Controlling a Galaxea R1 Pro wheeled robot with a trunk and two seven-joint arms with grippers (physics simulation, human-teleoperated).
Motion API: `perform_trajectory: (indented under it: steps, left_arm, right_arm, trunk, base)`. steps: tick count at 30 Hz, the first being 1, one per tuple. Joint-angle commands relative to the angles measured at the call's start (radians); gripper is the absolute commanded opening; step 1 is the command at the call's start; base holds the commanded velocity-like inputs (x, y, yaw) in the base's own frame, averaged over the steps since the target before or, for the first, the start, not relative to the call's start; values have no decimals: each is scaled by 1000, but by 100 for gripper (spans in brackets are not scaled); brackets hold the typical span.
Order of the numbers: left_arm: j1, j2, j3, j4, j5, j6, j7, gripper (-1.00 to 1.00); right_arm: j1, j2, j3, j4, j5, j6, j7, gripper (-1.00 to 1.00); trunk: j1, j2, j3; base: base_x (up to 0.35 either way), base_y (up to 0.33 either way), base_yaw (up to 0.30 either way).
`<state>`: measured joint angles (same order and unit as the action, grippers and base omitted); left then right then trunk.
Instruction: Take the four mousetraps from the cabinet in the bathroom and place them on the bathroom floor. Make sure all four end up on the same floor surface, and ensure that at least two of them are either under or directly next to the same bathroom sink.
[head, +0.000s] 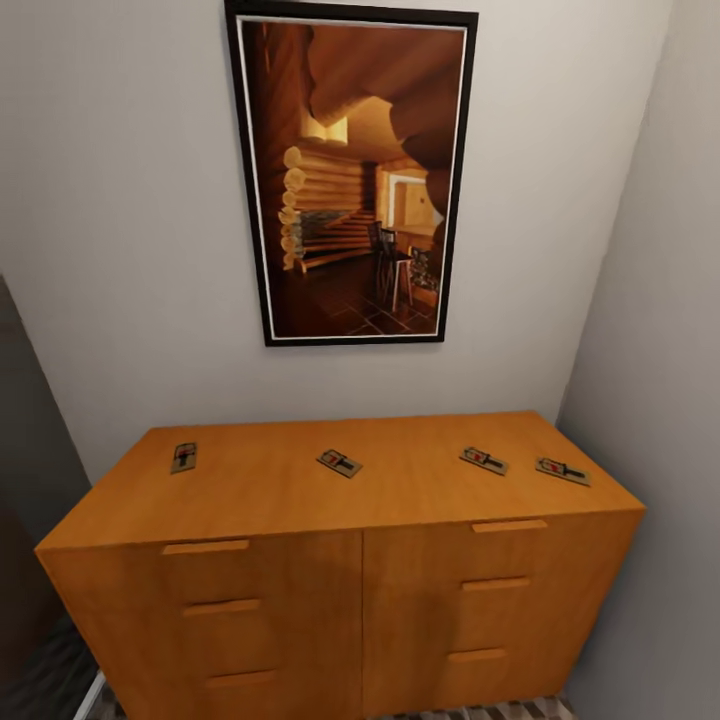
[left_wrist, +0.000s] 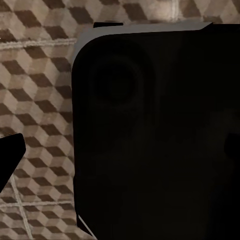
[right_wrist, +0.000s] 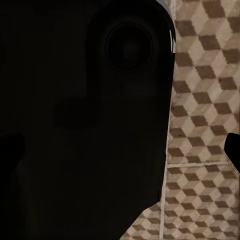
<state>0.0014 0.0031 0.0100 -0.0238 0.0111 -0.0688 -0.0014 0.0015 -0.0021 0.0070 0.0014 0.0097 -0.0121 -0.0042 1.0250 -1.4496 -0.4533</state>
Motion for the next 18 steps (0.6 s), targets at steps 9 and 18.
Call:
perform_trajectory:
  steps: [9,18]
  left_arm:
    - [0,0,1,-1,1,-2,0,100]
    - [0,0,1,-1,1,-2,0,100]
  right_arm:
    - [0,0,1,0,1,-1,0,100]
    - [0,0,0,0,1,-1,0,100]
  trunk:
    - [0,0,-1]
    - [0,0,-1]
  base:
    - [0,0,245]
    - [0,0,252]
